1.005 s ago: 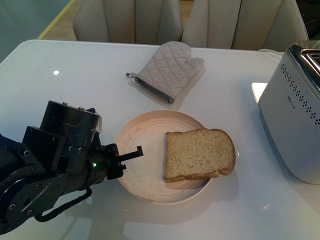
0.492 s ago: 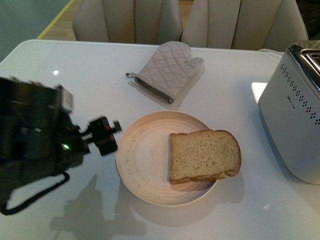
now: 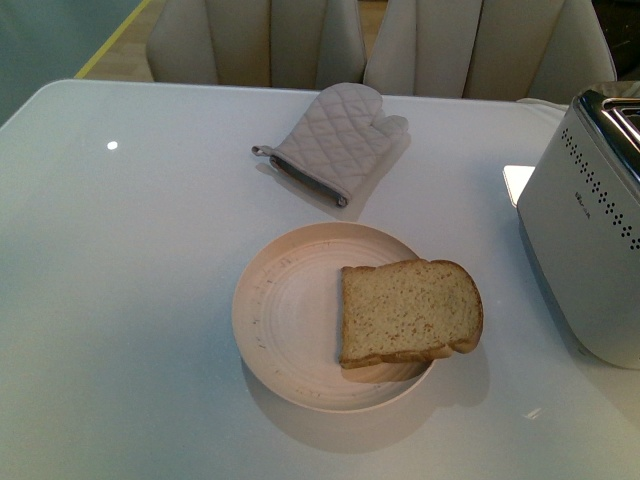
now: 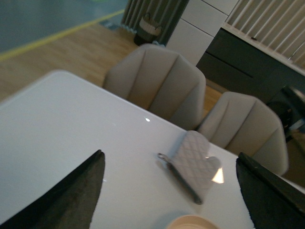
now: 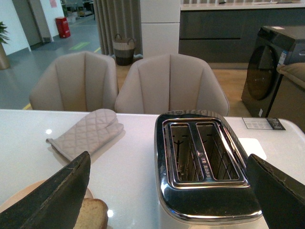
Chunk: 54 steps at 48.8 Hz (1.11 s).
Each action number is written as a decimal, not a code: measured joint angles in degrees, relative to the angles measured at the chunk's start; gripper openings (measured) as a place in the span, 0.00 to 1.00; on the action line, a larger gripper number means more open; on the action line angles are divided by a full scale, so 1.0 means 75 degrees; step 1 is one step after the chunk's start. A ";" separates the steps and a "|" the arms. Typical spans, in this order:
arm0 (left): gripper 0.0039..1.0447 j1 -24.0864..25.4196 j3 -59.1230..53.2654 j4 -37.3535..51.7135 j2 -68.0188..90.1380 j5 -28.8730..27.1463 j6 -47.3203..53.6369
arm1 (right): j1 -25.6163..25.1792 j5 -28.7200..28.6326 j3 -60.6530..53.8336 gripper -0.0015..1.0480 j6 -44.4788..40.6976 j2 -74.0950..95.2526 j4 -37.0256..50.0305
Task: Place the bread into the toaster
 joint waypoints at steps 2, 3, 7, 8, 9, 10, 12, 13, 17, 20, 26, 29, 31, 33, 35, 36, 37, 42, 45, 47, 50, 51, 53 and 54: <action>0.69 0.0315 -0.0181 -0.0702 -0.0982 0.0326 0.0930 | 0.0000 0.0000 0.0000 0.91 0.0000 0.0000 0.0000; 0.66 0.0420 -0.0271 -0.1067 -0.1460 0.0353 0.1201 | 0.0000 -0.0003 0.0000 0.91 0.0000 0.0000 0.0000; 0.52 0.0612 -0.0638 -0.2559 -0.3354 0.0373 0.2200 | 0.0000 0.0000 0.0000 0.91 0.0000 0.0000 0.0000; 0.49 0.0615 -0.0726 -0.2996 -0.3861 0.0411 0.2352 | 0.0000 -0.0003 0.0000 0.91 0.0000 0.0000 0.0000; 0.46 0.0618 -0.0819 -0.3375 -0.4334 0.0446 0.2439 | 0.0000 -0.0006 0.0000 0.91 0.0000 0.0000 0.0000; 0.44 0.0618 -0.0863 -0.3541 -0.4558 0.0449 0.2495 | 0.0000 -0.0003 0.0000 0.91 0.0000 0.0000 0.0000; 0.37 0.0618 -0.1023 -0.3995 -0.5307 0.0455 0.2655 | 0.0000 0.0000 0.0000 0.91 0.0000 0.0000 0.0000; 0.32 0.0618 -0.1099 -0.4106 -0.5665 0.0449 0.2748 | 0.0000 0.0000 0.0000 0.91 0.0000 0.0000 0.0000; 0.13 0.0624 -0.1137 -0.4127 -0.6082 0.0449 0.2932 | 0.0000 0.0000 0.0000 0.91 0.0000 0.0000 -0.0003; 0.03 0.0624 -0.1186 -0.4127 -0.6137 0.0452 0.2955 | 0.0000 0.0000 0.0000 0.91 0.0000 0.0000 0.0000; 0.03 0.0624 -0.1422 -0.4118 -0.6388 0.0449 0.3005 | 0.0000 0.0000 0.0000 0.91 0.0000 0.0000 0.0000; 0.03 0.0624 -0.1524 -0.4127 -0.6458 0.0449 0.3008 | 0.0000 0.0000 0.0000 0.91 -0.0003 0.0000 0.0000; 0.03 0.0624 -0.1524 -0.4121 -0.6458 0.0449 0.3019 | 0.0000 -0.0003 0.0000 0.91 0.0000 0.0000 0.0000; 0.03 0.0624 -0.1524 -0.4121 -0.6487 0.0437 0.3019 | 0.0000 -0.0003 0.0000 0.91 0.0000 0.0000 -0.0003; 0.03 0.0624 -0.1524 -0.4121 -0.6493 0.0443 0.3022 | 0.0000 -0.0003 0.0000 0.91 0.0000 0.0000 -0.0003; 0.03 0.0624 -0.1524 -0.4121 -0.6493 0.0443 0.3022 | 0.0000 0.0000 0.0000 0.91 0.0000 0.0000 -0.0003; 0.03 0.0624 -0.1524 -0.4121 -0.6493 0.0446 0.3022 | 0.0000 -0.0003 0.0000 0.91 0.0000 0.0000 -0.0003; 0.03 0.0624 -0.1524 -0.4121 -0.6493 0.0446 0.3022 | 0.0000 0.0000 0.0000 0.91 0.0000 0.0000 -0.0003; 0.03 0.0624 -0.1524 -0.4121 -0.6493 0.0446 0.3022 | 0.0000 0.0000 0.0000 0.91 0.0000 0.0000 -0.0003; 0.03 0.0624 -0.1524 -0.4121 -0.6493 0.0446 0.3022 | 0.0000 0.0000 0.0000 0.91 0.0000 0.0000 -0.0003; 0.08 0.0624 -0.1524 -0.4121 -0.6493 0.0446 0.3022 | 0.0093 0.0373 0.0169 0.91 0.0157 0.0221 -0.0527; 0.12 0.0624 -0.1524 -0.4121 -0.6493 0.0446 0.3022 | 0.0219 0.0653 0.0382 0.91 0.0306 0.0478 -0.1078; 0.18 0.0624 -0.1524 -0.4121 -0.6496 0.0440 0.3022 | 0.0446 0.1145 0.0839 0.91 0.0612 0.1247 -0.2127; 0.24 0.0624 -0.1524 -0.4121 -0.6502 0.0446 0.3022 | 0.0577 0.1241 0.1032 0.91 0.0740 0.1702 -0.2565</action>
